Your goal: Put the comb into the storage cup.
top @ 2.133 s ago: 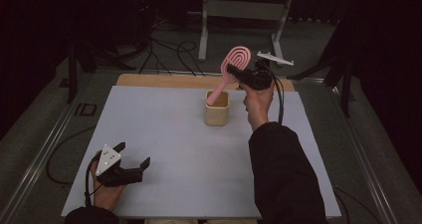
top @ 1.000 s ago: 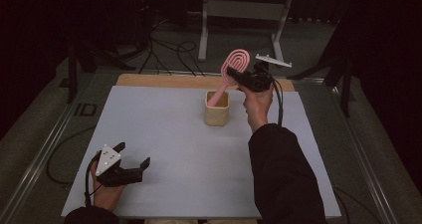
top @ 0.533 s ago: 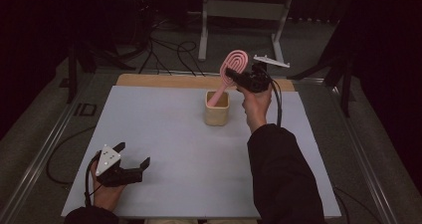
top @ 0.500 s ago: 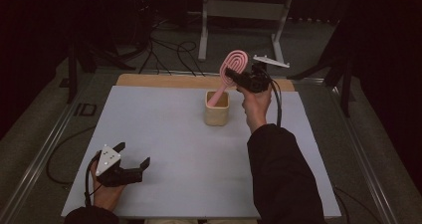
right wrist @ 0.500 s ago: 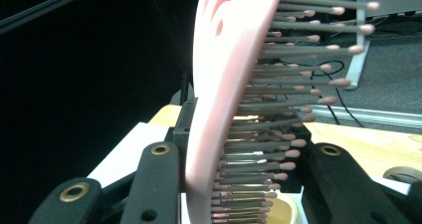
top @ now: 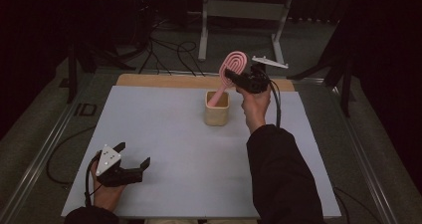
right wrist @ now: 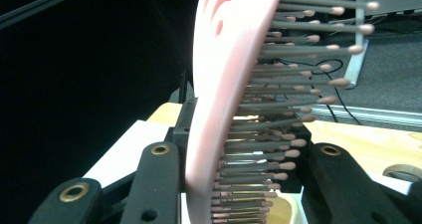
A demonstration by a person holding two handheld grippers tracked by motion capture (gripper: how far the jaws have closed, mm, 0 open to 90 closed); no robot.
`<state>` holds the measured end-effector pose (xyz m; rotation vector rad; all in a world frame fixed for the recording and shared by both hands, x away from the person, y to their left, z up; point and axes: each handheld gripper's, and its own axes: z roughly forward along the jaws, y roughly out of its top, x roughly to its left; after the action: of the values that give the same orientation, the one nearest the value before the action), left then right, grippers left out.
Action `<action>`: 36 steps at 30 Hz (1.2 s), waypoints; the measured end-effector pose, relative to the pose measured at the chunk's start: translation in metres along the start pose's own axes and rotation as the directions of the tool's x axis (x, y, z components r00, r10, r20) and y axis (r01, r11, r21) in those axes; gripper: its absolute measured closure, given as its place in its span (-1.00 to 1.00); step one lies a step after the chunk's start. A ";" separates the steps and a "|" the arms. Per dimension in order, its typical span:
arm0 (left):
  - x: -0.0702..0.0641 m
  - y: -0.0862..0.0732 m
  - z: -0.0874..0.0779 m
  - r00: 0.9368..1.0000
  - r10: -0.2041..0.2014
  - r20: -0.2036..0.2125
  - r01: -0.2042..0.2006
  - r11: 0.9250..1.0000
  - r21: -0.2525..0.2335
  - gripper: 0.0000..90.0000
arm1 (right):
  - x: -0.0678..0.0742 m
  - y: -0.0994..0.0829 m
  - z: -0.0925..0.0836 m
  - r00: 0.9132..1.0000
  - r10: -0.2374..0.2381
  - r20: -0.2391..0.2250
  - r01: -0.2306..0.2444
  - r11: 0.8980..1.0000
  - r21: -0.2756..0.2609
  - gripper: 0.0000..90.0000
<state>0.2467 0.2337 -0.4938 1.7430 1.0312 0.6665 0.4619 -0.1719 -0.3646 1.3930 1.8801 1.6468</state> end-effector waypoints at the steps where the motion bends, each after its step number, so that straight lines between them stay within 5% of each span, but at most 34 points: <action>1: 0.000 0.000 0.000 1.000 0.000 0.000 0.000 1.000 -0.001 -0.99 | 0.000 0.000 0.000 1.000 0.000 0.000 0.000 1.000 0.001 0.41; 36: 0.000 0.000 0.000 1.000 0.001 0.000 -0.001 1.000 0.002 -0.99 | -0.002 -0.012 0.009 1.000 -0.004 0.016 0.004 1.000 0.028 0.41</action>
<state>0.2468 0.2339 -0.4939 1.7452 1.0315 0.6662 0.4640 -0.1671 -0.3787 1.4086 1.9026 1.6084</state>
